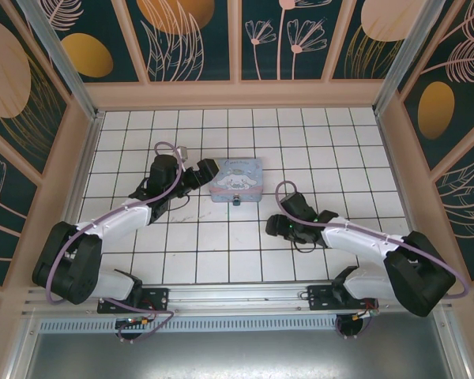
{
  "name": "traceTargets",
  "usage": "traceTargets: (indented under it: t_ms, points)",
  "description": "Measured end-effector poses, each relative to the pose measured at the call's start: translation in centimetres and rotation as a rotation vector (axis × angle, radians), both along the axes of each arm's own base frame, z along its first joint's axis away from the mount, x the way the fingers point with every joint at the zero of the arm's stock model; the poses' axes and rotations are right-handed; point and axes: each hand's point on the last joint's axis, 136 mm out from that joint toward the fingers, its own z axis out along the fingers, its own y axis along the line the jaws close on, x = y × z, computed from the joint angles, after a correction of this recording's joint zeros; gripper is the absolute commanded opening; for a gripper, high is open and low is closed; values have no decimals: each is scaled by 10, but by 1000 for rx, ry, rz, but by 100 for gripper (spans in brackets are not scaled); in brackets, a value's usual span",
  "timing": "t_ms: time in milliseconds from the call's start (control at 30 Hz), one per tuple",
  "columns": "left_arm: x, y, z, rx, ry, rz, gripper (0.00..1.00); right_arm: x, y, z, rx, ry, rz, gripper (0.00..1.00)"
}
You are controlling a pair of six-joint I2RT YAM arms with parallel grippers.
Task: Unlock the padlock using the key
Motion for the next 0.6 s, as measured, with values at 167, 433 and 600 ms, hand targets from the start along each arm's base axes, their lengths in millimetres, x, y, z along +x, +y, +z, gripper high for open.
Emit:
traceTargets:
  t_ms: [167,433,600]
  points:
    - [0,0,0,-2,-1,-2,99,0,3,-5,-57,-11,35,60]
    - [1,-1,3,-13,-12,1,98,4,25,-9,-127,-29,106,48]
    - [1,-1,3,-15,-13,1,98,13,46,-7,-119,-42,129,48]
